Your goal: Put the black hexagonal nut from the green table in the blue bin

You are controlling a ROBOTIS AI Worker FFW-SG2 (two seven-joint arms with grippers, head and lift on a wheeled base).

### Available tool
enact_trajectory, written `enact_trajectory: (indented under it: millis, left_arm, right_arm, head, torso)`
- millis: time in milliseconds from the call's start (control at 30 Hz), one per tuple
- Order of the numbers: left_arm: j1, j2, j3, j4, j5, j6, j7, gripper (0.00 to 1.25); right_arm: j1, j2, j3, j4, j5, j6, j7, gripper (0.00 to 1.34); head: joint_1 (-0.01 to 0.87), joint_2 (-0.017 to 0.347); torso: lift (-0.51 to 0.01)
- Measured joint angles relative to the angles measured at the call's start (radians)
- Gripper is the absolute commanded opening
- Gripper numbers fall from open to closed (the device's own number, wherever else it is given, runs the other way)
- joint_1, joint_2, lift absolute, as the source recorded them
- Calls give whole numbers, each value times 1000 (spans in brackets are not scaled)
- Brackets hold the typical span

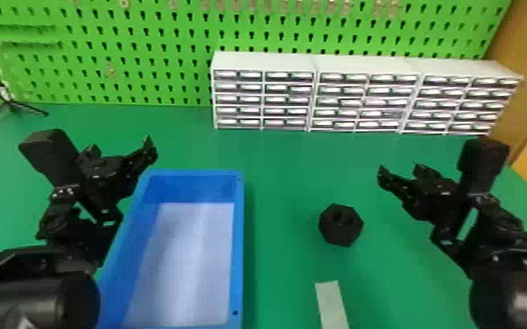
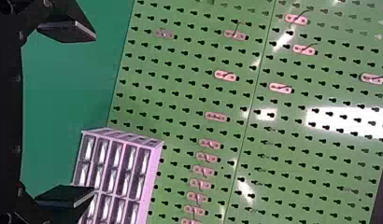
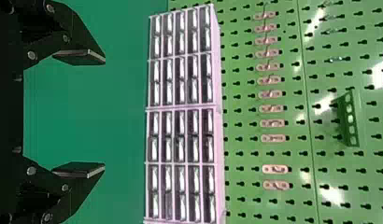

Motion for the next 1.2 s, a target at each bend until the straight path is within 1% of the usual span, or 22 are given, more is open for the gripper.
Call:
enact_trajectory:
  millis: [267, 500, 700, 867, 1200]
  left_arm:
    - [2, 0, 0, -1, 2, -1, 0, 1123]
    - [7, 0, 4, -1, 4, -3, 0, 1123]
    - [8, 0, 5, -2, 5, -3, 0, 1123]
    - [10, 0, 8, -5, 5, -3, 0, 1123]
    - [18, 0, 15, -12, 6, -3, 0, 1123]
  right_arm:
    - [14, -4, 26, -67, -1, 91, -39, 881]
    - [25, -9, 35, -162, 4, 243, -75, 881]
    - [21, -16, 44, -233, 5, 394, -79, 881]
    - [32, -13, 49, -275, 16, 458, -79, 881]
    - [48, -4, 53, -355, 80, 600, -87, 881]
  head:
    - [692, 8]
    - [692, 8]
    - [692, 8]
    - [692, 8]
    - [692, 8]
  torso:
    - [-97]
    - [-97]
    - [-97]
    - [-97]
    - [-97]
